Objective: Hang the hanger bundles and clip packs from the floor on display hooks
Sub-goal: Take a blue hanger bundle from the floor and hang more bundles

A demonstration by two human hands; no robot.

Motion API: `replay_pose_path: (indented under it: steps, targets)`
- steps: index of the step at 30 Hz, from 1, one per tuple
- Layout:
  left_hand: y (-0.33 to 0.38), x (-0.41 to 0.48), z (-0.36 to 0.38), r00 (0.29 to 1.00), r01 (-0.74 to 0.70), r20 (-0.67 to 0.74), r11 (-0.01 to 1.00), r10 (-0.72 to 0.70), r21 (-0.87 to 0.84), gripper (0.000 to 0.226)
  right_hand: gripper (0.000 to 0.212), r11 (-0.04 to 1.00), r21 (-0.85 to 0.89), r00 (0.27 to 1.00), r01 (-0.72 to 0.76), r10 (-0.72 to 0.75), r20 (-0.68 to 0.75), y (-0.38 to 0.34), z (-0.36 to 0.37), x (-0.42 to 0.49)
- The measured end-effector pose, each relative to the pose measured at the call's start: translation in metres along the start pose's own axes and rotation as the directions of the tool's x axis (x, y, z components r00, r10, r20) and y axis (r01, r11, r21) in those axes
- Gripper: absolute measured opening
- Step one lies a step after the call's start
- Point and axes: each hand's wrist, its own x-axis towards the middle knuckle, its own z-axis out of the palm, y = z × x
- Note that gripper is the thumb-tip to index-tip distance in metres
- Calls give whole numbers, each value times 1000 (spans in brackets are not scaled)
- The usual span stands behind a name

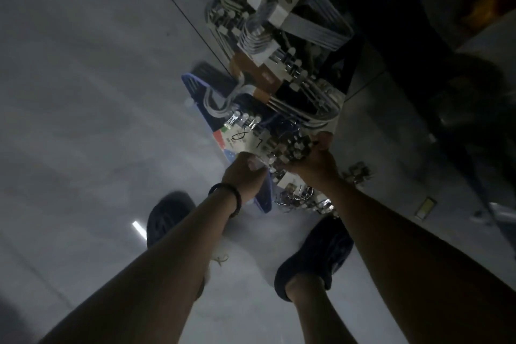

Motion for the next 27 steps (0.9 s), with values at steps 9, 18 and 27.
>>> replay_pose_path:
  steps: [9, 18, 27]
  targets:
    - [15, 28, 13, 988, 128, -14, 861, -154, -491, 58, 28, 984, 14, 984, 176, -176, -11, 37, -18, -35]
    - [14, 61, 26, 964, 65, -245, 988, -98, -139, 40, 43, 990, 142, 929, 5, 48, -368, 99, -101, -29]
    - [-31, 33, 33, 990, 117, -116, 902, -75, 415, 53, 72, 914, -288, 880, -287, 132, -457, 75, -11, -35]
